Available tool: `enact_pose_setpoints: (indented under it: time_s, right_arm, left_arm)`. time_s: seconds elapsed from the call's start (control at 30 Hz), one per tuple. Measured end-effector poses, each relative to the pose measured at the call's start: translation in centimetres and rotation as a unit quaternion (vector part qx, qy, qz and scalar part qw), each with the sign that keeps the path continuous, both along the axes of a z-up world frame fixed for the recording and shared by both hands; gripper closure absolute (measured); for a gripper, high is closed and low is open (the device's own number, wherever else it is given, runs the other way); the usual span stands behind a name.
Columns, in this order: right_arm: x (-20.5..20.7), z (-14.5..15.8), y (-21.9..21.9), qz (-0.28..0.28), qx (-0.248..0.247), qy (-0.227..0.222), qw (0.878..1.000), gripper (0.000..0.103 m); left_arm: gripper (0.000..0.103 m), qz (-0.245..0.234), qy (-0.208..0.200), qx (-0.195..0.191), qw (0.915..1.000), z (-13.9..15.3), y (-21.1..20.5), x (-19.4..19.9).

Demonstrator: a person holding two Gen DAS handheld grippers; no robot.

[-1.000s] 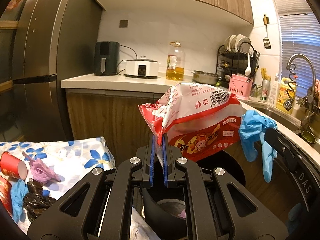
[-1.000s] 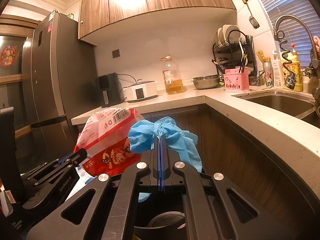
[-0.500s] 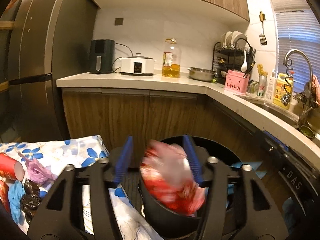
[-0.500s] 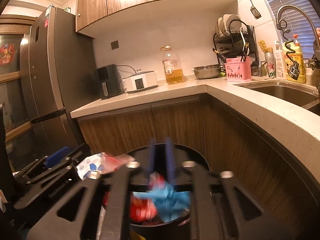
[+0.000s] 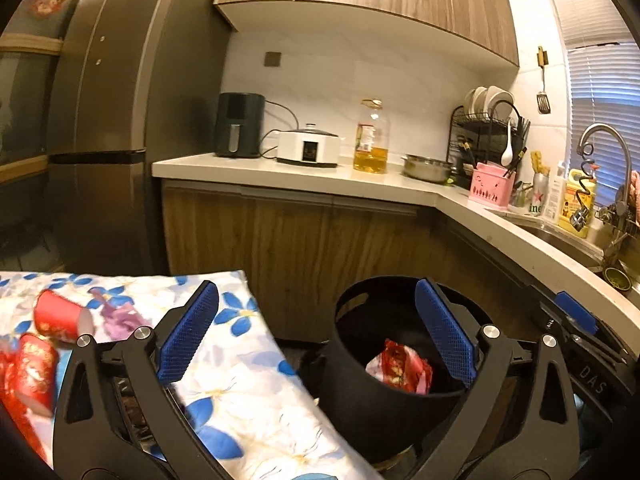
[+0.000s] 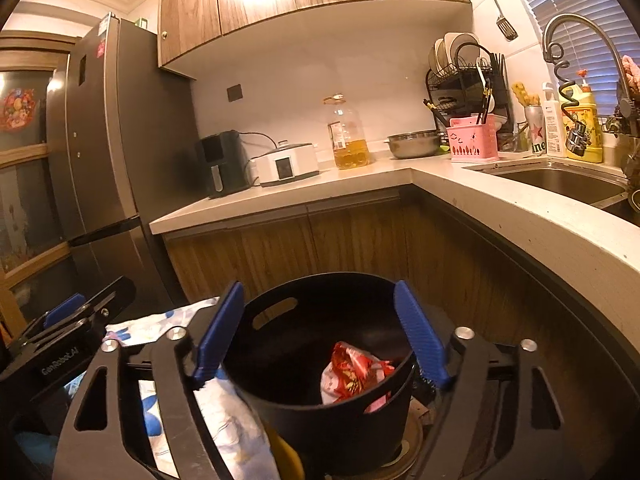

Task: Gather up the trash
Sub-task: 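Open both tools to drop the snack bag and blue glove into the bin, then move both open tools back toward the remaining trash on the table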

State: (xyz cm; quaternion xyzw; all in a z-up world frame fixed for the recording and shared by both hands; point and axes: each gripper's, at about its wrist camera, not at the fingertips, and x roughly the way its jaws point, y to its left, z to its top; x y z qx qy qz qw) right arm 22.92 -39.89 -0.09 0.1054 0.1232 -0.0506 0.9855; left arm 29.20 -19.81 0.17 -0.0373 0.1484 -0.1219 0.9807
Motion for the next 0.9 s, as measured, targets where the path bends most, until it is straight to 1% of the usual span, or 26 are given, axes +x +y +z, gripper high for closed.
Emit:
enact_pose_setpoints:
  time_s: [0.17,0.37,0.5,0.57,0.77,0.9]
  right_arm:
    - [-1.8,0.4,1.2,0.009,0.000,-0.005,1.000,0.018]
    - [-4.3,0.7,3.0,0.024,0.004,-0.012,1.000,0.014]
    - [-5.7,0.8,4.1,0.031,0.009,-0.018,0.999,0.012]
    - [-6.4,0.9,4.7,0.034,0.010,-0.023,0.999,0.009]
    - [-8.3,1.2,7.1,0.049,-0.006,-0.043,0.998,0.009]
    - [-9.3,1.0,8.3,0.060,-0.002,-0.050,0.997,0.009]
  left_arm:
    - [0.006,0.026,0.004,0.000,0.9997,0.1,2.3,-2.2]
    - [0.006,0.047,0.013,-0.003,0.9988,-0.2,5.0,-4.7]
    - [0.006,0.066,0.009,-0.010,0.9977,-0.3,7.1,-6.8]
    - [0.006,0.075,0.006,-0.013,0.9971,-0.3,8.1,-7.9]
    - [0.006,0.103,-0.001,-0.011,0.9946,-0.6,10.7,-10.6]
    - [0.006,0.125,0.000,-0.012,0.9921,-1.2,12.8,-12.1]
